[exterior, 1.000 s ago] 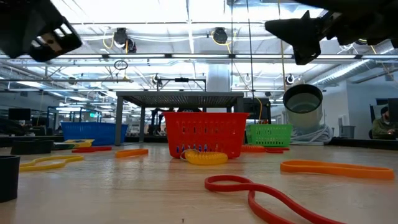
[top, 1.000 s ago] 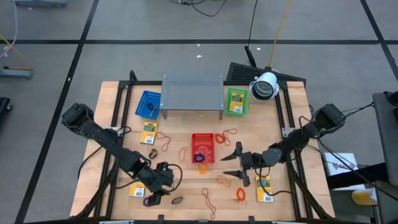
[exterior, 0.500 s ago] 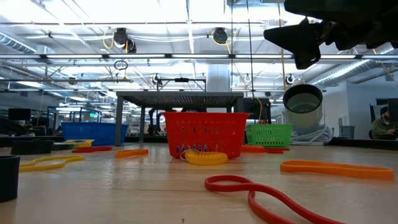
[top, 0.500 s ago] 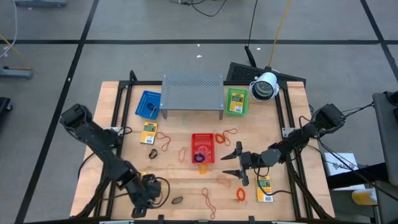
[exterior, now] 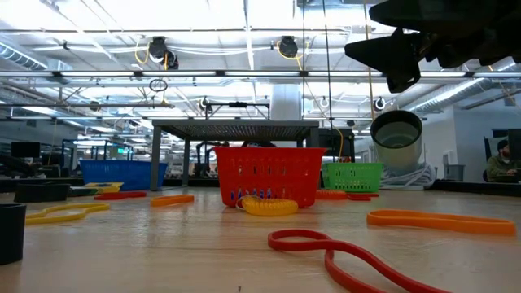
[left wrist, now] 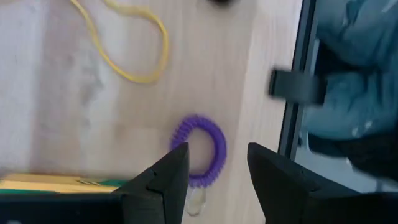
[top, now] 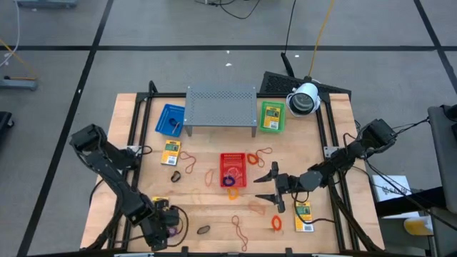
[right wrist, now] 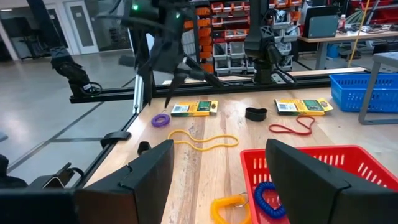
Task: Pick & Place Office Desk Supplies
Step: Put the purple spring keychain into the red basket
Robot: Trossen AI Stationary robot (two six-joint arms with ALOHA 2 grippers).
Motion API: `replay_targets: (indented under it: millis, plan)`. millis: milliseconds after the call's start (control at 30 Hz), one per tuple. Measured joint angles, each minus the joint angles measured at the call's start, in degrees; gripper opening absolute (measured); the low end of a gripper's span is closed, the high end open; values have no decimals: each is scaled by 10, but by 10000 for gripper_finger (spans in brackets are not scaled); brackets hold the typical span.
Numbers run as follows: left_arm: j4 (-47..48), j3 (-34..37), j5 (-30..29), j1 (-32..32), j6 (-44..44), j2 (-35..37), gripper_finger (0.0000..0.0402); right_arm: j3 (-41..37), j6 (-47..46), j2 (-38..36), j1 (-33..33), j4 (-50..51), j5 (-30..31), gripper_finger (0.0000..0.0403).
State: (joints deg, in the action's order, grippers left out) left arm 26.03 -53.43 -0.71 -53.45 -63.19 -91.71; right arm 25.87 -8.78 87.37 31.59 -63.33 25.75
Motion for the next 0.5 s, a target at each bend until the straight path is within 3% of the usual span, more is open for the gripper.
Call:
replay_targets:
  millis: [167, 500]
  plan:
    - [-9, 0, 41, 1, -1, -35, 170, 0, -2, 0, 0, 0, 0, 247]
    - [-5, 0, 14, 2, -18, -40, 170, 0, -2, 0, 0, 0, 1, 247]
